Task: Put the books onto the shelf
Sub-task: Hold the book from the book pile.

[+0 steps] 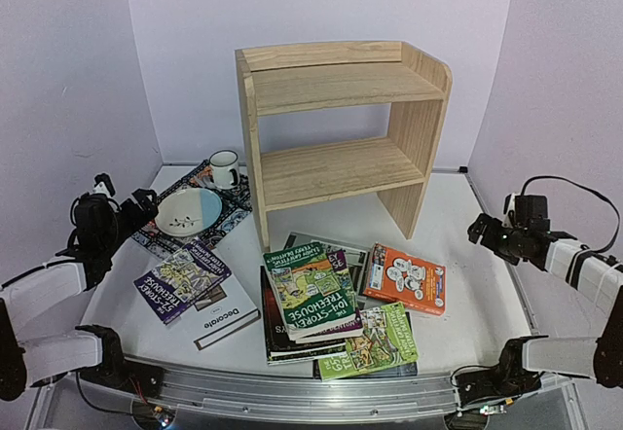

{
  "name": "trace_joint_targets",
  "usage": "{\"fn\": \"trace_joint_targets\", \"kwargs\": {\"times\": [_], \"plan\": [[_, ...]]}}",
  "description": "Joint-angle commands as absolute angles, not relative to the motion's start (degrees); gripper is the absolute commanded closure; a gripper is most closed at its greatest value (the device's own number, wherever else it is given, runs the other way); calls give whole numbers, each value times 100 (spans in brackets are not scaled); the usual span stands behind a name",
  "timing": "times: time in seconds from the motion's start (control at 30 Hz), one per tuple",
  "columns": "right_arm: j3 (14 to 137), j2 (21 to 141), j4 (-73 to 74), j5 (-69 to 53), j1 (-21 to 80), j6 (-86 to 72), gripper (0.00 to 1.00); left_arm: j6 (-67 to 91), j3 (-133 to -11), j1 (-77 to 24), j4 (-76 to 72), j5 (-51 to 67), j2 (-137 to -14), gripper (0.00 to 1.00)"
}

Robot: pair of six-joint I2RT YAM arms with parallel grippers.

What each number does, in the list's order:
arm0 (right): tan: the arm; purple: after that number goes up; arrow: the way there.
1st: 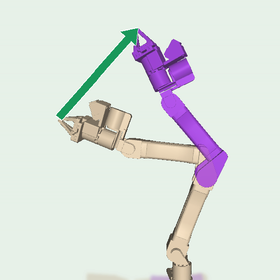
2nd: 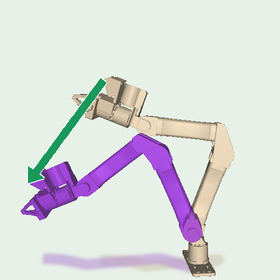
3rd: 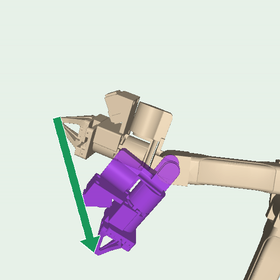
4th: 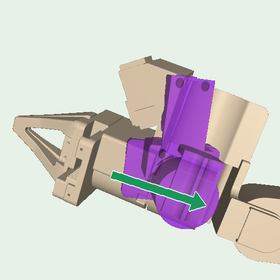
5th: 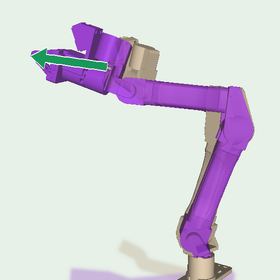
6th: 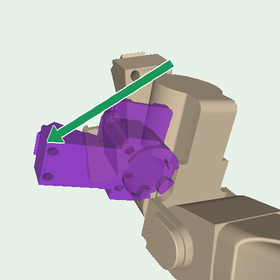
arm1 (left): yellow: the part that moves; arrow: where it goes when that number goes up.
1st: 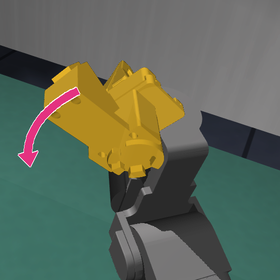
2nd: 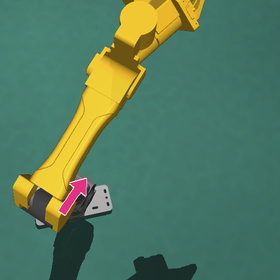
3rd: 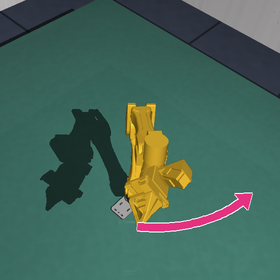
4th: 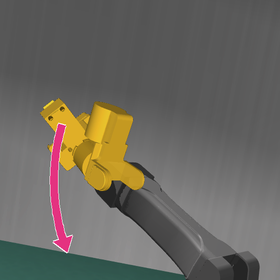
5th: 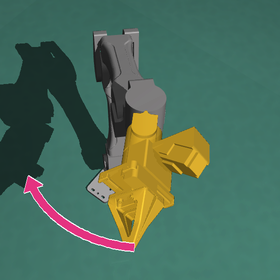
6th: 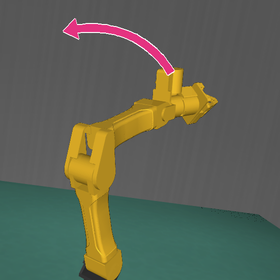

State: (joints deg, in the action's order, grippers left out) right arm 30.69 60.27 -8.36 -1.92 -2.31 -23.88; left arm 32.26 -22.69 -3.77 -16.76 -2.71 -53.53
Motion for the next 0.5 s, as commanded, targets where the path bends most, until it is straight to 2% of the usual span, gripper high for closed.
{"fn": "trace_joint_targets", "kwargs": {"times": [0.0,0.27,0.47], "plan": [[3237,6029,-651,-75,-218,-2550,2,3262,-2229,-380,-1758,-156,-5430,0],[3449,6129,-216,577,-220,-3093,2,3378,-2250,-382,-1739,338,-5507,0],[3489,6155,-126,266,-220,-3032,2,3217,-2301,-382,-1741,813,-5515,0]]}}
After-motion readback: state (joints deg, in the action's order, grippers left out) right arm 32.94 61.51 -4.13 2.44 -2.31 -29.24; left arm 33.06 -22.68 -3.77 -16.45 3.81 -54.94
